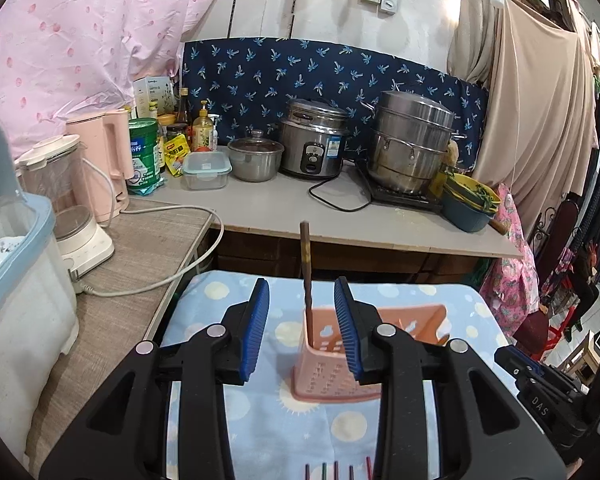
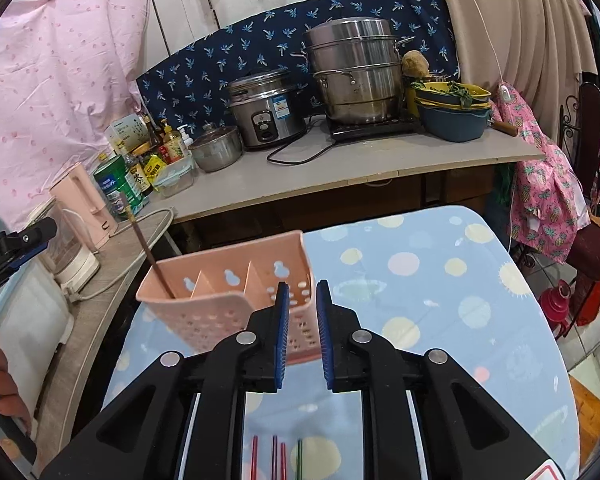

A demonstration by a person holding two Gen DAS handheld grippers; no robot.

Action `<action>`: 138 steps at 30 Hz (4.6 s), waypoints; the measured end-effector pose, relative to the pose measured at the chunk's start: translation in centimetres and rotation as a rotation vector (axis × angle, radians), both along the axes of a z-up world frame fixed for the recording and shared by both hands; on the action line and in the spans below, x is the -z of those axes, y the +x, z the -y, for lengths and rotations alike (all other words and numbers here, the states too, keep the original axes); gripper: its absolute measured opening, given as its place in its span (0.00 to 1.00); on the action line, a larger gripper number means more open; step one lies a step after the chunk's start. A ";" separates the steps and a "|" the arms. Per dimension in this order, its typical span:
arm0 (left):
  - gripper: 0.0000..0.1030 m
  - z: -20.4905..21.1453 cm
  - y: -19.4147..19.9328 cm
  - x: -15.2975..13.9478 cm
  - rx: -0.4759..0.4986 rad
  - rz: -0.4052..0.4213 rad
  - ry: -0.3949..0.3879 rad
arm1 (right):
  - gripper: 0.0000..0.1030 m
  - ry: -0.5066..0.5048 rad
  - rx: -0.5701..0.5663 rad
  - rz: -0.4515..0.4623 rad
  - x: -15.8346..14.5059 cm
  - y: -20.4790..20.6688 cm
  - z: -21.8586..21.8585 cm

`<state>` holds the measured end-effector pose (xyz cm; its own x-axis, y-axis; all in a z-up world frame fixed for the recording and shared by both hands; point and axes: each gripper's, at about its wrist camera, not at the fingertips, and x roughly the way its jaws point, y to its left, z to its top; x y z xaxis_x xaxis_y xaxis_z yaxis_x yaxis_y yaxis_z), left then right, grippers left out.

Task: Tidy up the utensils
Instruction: 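Open both tools to release chopstick and spoon into the basket, then grasp the green chopstick with the right tool while the left tool moves to the chopsticks, then grasp the dark red chopstick with the left tool while the right tool holds the green one, then carry both chopsticks to the pink basket and lower them in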

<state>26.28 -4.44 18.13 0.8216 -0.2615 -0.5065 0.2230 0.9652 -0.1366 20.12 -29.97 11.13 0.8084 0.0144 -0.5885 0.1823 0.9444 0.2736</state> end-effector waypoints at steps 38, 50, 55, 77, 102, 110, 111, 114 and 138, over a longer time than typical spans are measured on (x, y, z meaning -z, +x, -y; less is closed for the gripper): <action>0.31 -2.5 -15.4 13.1 -0.028 -0.272 0.177 | 0.21 -0.046 -0.094 -0.227 10.7 -17.6 -7.1; 0.31 -3.2 -17.5 16.0 -0.013 -0.334 0.192 | 0.21 -0.051 -0.106 -0.296 14.0 -19.5 -8.3; 0.31 -3.6 -18.2 17.0 -0.012 -0.358 0.198 | 0.21 -0.048 -0.109 -0.313 14.6 -19.6 -8.4; 0.31 -3.5 -19.0 18.3 0.017 -0.400 0.195 | 0.07 -0.074 -0.103 -0.329 15.5 -20.3 -8.4; 0.35 -1.6 -21.1 21.0 0.129 -0.495 0.171 | 0.07 -0.053 -0.093 -0.323 15.5 -20.9 -7.9; 0.35 -1.7 -21.2 21.7 0.118 -0.501 0.195 | 0.07 -0.054 -0.094 -0.323 15.6 -20.9 -7.9; 0.34 -1.8 -21.2 21.8 0.117 -0.510 0.192 | 0.07 -0.054 -0.094 -0.323 15.6 -20.9 -7.9; 0.34 -1.8 -21.4 21.9 0.116 -0.501 0.204 | 0.07 -0.053 -0.093 -0.323 15.6 -20.9 -7.9; 0.07 -3.3 -21.9 17.9 0.109 -0.443 0.148 | 0.07 -0.053 -0.078 -0.217 11.2 -21.6 -7.1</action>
